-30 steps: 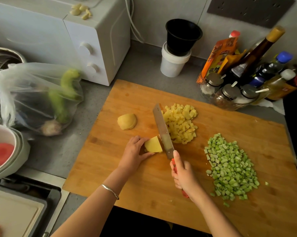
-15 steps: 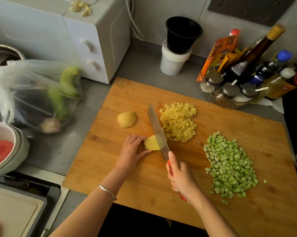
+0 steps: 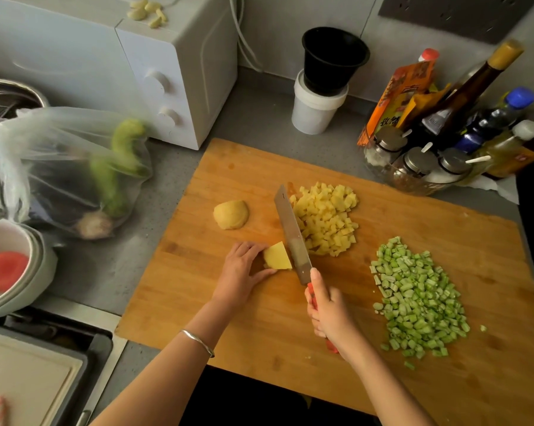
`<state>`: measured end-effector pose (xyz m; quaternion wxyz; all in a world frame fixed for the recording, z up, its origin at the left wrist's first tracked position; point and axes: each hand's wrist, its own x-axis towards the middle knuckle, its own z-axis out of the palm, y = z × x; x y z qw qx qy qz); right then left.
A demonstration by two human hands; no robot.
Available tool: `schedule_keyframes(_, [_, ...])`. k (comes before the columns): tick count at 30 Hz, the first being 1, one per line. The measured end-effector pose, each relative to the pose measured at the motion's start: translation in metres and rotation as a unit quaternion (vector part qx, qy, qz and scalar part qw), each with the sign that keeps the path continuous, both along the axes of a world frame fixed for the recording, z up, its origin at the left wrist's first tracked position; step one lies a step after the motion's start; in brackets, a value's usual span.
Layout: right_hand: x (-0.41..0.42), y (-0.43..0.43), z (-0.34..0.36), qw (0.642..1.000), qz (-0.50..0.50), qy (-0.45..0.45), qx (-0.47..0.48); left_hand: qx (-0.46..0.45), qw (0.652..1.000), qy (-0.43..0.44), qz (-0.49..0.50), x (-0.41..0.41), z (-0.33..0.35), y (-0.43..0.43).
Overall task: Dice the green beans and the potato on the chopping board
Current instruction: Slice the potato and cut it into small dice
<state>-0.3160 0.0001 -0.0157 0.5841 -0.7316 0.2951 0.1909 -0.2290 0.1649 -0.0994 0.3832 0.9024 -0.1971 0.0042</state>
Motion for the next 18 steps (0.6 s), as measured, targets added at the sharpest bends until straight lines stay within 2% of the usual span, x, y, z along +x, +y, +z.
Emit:
schedule_keyframes(4, [-0.004, 0.003, 0.010, 1.000, 0.007, -0.024, 0.014, -0.011, 1.000, -0.011, -0.001, -0.001, -0.001, -0.001])
schedule_keyframes(10, [-0.002, 0.008, 0.012, 0.999, 0.014, -0.008, 0.036, -0.029, 1.000, -0.005, 0.006, -0.003, 0.000, 0.000])
schedule_keyframes(18, [0.004, 0.015, -0.002, 0.996, 0.057, 0.010, -0.063, -0.039, 0.999, 0.003, 0.011, -0.002, -0.002, 0.000])
